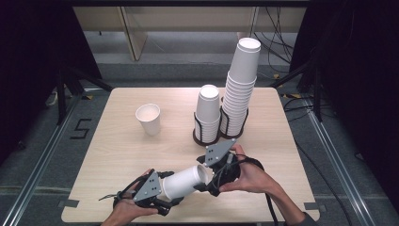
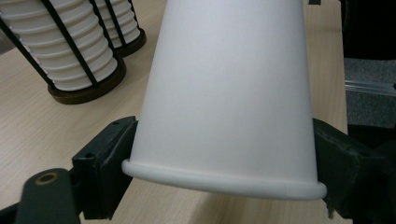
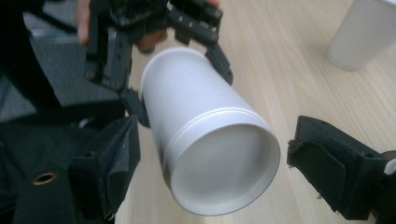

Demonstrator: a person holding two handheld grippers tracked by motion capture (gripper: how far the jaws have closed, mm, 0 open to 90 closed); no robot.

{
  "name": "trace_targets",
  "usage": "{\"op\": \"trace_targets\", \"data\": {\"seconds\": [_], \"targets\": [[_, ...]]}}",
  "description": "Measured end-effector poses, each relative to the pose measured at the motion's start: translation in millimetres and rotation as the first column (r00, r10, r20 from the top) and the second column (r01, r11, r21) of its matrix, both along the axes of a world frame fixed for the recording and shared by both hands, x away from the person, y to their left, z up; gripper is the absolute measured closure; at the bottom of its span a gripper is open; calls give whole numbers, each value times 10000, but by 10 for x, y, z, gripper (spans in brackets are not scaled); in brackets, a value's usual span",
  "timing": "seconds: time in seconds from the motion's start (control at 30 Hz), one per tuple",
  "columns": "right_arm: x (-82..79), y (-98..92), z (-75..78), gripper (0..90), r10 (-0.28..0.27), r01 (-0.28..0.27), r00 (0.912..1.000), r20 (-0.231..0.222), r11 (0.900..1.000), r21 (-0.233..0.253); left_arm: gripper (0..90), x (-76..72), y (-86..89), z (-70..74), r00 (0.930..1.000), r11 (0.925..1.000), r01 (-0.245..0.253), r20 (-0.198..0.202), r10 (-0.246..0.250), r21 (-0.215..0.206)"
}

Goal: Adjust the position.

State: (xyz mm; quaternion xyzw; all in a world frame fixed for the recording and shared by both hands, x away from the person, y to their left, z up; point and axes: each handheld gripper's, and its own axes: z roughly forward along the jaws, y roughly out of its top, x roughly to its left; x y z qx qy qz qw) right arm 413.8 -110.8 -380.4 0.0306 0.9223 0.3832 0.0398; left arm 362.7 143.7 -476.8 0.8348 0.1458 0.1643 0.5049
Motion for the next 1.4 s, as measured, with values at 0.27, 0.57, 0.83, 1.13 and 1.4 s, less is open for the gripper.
{"op": "trace_targets", "data": {"seconds": [0.27, 0.57, 0.83, 1.13, 1.4], "targets": [[-32, 133, -23, 173, 799, -727, 9956, 485, 9881, -1355, 157, -19, -26, 9, 9999, 9997, 159, 32, -160, 161], [35, 220, -91, 212, 1565, -1541, 9877, 22, 9745, -1629, 157, -31, -14, 24, 9992, 9993, 369, 159, -369, -32], [51, 182, -80, 257, 1881, -1900, 9818, -276, 9741, -1227, 133, -34, 11, 22, 9978, 9969, 643, 180, -635, -448], [106, -3, -63, 262, 1865, -1832, 9767, -1062, 9823, 398, 99, -9, 87, 27, 9951, 9785, 983, 99, -981, -1813], [137, -51, -109, 266, 1811, -1750, 9751, -1283, 9829, 575, 157, -2, 100, 45, 9947, 9797, 1022, 77, -1024, -1725]]}}
